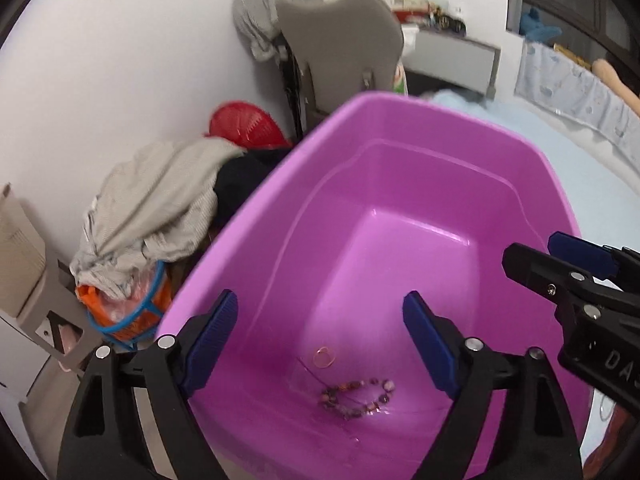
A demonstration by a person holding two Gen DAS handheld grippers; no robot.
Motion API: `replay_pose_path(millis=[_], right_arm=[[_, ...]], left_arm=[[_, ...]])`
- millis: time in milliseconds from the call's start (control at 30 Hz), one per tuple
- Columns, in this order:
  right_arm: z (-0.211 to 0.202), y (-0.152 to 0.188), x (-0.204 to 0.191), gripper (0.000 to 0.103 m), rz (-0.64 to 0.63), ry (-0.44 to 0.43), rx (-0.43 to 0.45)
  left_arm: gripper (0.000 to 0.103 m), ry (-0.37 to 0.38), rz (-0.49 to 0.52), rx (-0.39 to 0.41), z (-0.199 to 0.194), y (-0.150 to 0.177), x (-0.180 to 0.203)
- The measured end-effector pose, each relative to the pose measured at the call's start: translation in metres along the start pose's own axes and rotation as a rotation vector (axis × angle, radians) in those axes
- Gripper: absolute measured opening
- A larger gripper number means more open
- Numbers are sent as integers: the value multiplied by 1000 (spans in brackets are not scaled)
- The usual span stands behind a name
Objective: Organize jewelry
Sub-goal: 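Open the left tool to drop the ring while the right tool releases the charm, then withdraw both tools from the pink tub toward the bed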
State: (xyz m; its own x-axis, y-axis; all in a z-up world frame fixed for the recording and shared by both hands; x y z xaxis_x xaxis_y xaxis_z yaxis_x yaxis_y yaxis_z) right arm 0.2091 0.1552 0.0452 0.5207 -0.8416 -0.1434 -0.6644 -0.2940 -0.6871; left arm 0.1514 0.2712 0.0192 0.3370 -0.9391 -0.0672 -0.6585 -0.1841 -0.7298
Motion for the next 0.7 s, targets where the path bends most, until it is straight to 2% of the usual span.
replay_pose_path(millis=[367, 700], right_arm=[[-12, 2, 5, 55, 25, -14, 15], [-33, 16, 12, 55, 70, -25, 47]], left_arm=[[84, -21, -6, -11, -6, 5, -2], [85, -22, 11, 34, -32, 7, 6]])
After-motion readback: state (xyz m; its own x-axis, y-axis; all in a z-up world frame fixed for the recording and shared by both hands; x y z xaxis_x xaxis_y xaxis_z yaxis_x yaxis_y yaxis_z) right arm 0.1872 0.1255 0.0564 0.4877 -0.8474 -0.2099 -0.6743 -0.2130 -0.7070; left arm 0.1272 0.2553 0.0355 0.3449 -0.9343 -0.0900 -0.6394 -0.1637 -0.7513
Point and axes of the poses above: each gripper's, at about its wrist camera, not at the fingertips, and z roughly the way its jaws point, x to its right, y to its underside, the point moved 3 cm from there along z, roughly the way its jaws point, and after that the axes turned 5 degrees about x, right-handed, at the moved point
